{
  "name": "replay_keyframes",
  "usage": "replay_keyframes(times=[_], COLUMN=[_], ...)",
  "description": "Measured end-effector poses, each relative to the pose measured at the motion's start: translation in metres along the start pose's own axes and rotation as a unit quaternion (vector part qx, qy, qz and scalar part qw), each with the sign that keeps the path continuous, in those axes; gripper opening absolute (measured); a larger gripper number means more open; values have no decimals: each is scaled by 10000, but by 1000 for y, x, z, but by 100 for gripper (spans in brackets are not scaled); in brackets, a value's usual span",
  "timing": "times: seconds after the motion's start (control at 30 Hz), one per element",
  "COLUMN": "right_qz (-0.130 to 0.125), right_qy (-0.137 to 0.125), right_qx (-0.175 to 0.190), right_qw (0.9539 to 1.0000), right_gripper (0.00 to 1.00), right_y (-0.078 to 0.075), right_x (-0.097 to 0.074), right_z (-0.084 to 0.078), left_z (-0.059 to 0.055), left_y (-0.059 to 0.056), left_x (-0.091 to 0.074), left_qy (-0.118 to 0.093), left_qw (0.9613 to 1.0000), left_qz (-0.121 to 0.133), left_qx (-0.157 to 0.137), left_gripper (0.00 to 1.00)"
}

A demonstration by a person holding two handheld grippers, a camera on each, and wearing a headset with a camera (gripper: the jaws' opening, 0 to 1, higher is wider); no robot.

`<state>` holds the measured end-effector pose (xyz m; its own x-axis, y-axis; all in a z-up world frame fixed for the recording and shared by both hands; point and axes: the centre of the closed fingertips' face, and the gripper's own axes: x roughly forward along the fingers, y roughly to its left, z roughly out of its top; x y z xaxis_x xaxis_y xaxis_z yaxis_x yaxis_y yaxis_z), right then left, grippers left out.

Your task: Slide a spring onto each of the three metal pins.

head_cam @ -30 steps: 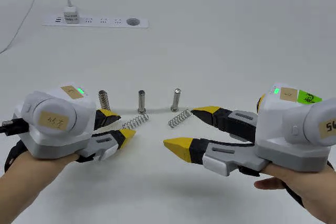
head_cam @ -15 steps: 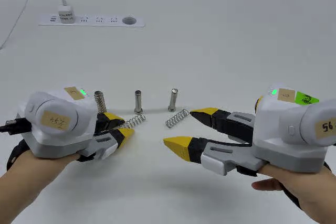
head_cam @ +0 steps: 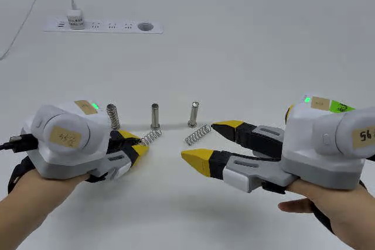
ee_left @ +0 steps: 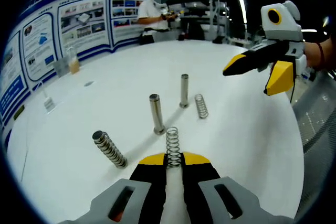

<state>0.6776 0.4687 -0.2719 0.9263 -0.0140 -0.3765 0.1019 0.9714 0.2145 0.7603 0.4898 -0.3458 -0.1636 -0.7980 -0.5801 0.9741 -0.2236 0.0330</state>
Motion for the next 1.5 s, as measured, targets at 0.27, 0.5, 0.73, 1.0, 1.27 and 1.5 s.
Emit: replay_keyframes(times=[0.27, 0.5, 0.73, 1.0, 1.27, 1.5], right_qz=[-53, 24, 168, 360, 522, 733], right_qy=[-18, -313, -489, -692, -729, -894], right_qx=[306, 742, 934, 1513, 1936, 2459], right_qw=[9995, 9967, 9943, 9854, 9770, 9624], right_gripper=[48, 48, 45, 41, 32, 27], right_y=[-1, 4, 12, 19, 28, 37], right_x=[1, 4, 10, 16, 20, 24], right_z=[5, 22, 37, 50, 55, 61], left_z=[5, 26, 46, 64, 80, 89], left_y=[-8, -16, -24, -30, -33, -37], left_x=[-15, -33, -49, -67, -82, -88], left_qy=[-125, -547, -958, -1361, -1710, -1895], left_qw=[9998, 9984, 9952, 9904, 9845, 9810], left_qz=[22, 113, 172, 244, 352, 356], left_qx=[136, 104, 54, -15, -156, -226], left_gripper=[10, 10, 10, 10, 10, 10])
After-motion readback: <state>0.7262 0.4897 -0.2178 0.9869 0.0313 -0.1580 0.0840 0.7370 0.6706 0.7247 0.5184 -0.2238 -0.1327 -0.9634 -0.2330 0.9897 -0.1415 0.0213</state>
